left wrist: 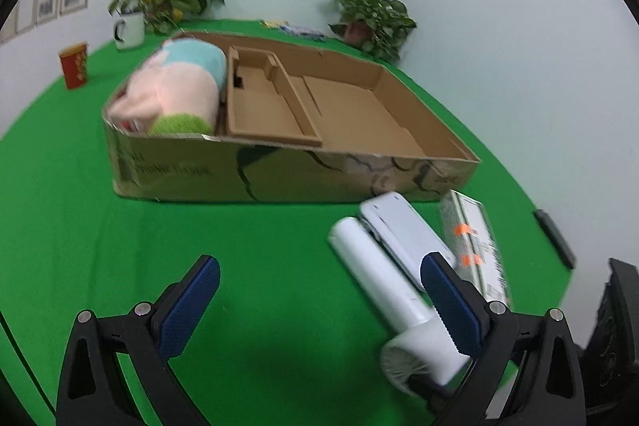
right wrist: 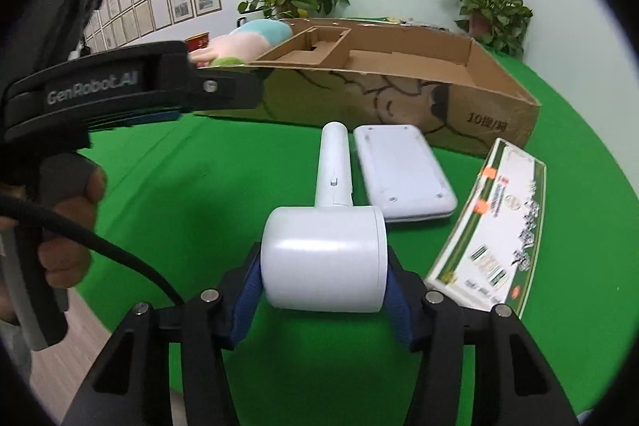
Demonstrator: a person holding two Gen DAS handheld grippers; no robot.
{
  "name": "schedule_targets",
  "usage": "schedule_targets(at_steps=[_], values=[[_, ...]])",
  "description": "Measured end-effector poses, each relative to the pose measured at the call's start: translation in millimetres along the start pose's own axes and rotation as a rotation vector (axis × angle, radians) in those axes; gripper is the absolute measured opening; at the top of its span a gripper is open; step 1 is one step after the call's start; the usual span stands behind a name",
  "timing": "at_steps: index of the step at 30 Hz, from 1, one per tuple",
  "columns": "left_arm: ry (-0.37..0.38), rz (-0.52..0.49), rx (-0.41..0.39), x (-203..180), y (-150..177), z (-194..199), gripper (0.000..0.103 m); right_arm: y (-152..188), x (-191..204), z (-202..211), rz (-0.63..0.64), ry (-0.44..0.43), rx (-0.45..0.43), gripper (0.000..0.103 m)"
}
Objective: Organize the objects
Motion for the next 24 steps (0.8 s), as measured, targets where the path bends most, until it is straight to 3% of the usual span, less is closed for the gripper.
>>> schedule_targets(at_steps=[1,3,9,12,18,24], values=[[0.025,0.019,0.016,0,4,-2,0.101,0,3,3,-0.02,-0.023,-0.011,0.059],[0.066,0.048,0.053,0,9,-7,0.101,-3,3,9,-0.047,-0.018,-0.044,0.083],[0.169,0.128,0.154,-8,17,-39,0.101,-12,2,6,-0.051,-0.015,-0.072,0.083],[0.16,0.131,0.235,-12,23,-59,0.099,-16,2,-3,-0.046,-0.003,-0.063,0.083],[0.186,0.165,0.324,-15,28,-87,0.085,-20,7,-17,-0.035,-0.01,-0.042,0.083],[0.188,0.155,0.344,-15,25,-101,0.069,-20,12,-25,-0.015,-0.023,-0.011,0.08]])
Point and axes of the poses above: each gripper's, at about its wrist camera, not at the fingertips, and z roughly against the way its jaws point, x to its left, y to its underside, the point moved 10 cm from there along -z, roughly the way its jaws point, and after that the axes turned 10 degrees about -x, right-handed, at the moved point
